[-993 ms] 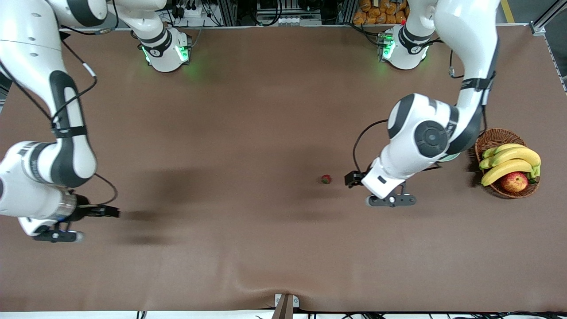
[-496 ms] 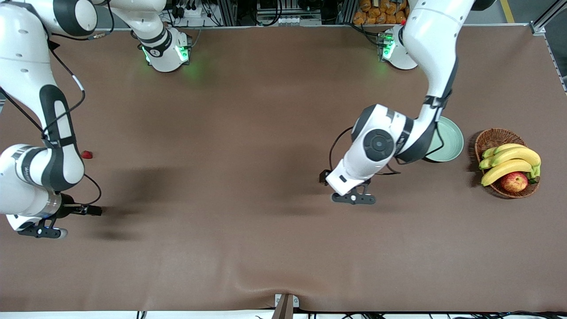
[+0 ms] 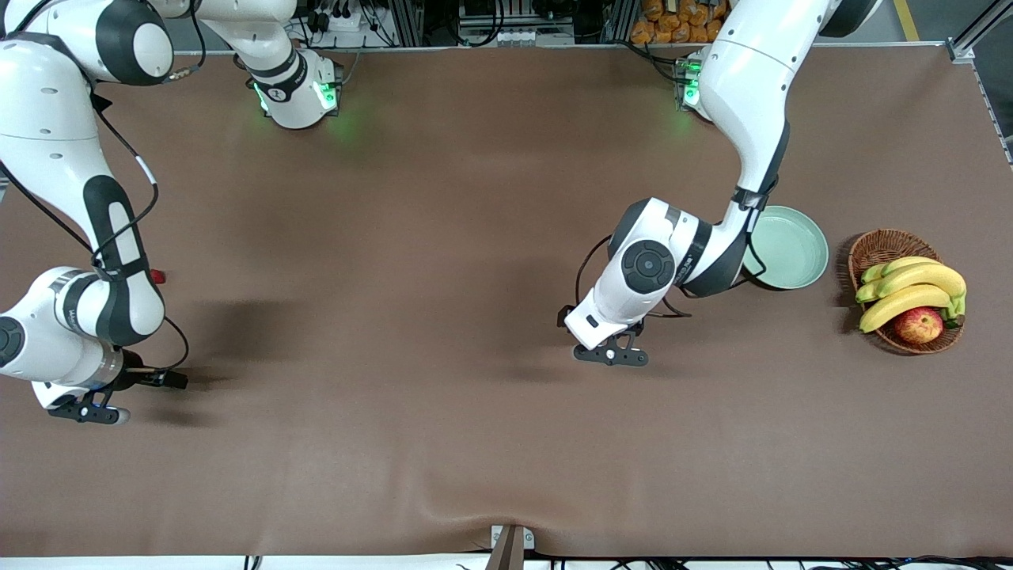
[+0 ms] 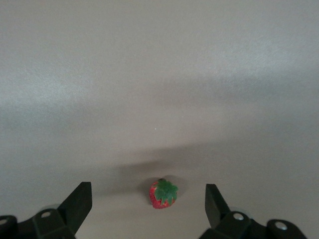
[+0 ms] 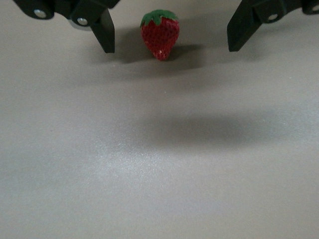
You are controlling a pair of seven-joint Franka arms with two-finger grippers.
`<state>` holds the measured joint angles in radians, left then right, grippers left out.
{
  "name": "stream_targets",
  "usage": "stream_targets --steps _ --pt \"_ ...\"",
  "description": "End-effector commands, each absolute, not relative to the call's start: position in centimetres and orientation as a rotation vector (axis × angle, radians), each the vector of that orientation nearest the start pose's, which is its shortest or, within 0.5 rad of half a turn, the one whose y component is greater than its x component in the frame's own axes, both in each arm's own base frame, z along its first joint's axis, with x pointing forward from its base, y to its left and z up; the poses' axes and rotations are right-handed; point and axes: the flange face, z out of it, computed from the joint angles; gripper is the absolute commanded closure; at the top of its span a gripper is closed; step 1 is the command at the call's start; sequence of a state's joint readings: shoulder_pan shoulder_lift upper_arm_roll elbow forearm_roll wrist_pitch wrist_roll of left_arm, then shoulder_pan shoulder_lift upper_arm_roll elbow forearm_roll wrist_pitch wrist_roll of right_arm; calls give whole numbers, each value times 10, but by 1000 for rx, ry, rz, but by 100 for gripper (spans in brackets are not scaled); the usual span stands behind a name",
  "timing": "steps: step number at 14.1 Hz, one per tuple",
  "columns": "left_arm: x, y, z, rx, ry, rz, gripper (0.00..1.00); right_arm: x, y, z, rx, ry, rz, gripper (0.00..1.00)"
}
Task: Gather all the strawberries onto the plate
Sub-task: 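Grasp the strawberry with the left gripper while the right gripper grasps another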
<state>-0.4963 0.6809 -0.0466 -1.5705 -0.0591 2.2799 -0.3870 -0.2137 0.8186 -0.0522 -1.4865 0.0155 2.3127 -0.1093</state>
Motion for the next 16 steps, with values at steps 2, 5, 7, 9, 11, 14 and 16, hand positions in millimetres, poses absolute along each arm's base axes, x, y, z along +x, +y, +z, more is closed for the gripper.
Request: stream_targets --steps 2,5,7,9,11,14,16 --pt "596 -370 225 -3188 203 32 0 688 -186 183 -3157 212 9 0" --pt "591 -376 213 -3188 205 34 1 684 -191 180 -3156 200 21 0" --pt "588 -378 206 -3182 211 45 6 683 -191 178 -3155 202 29 0" --pt "586 -377 200 -3176 211 60 12 681 -192 177 -3154 202 33 0" --pt "584 -375 196 -3171 222 73 25 680 -191 178 -3154 202 38 66" --pt "583 -375 194 -3169 222 77 26 678 -189 178 -3152 157 64 100" --pt "583 -376 194 -3169 227 77 27 678 -188 183 -3151 112 69 100"
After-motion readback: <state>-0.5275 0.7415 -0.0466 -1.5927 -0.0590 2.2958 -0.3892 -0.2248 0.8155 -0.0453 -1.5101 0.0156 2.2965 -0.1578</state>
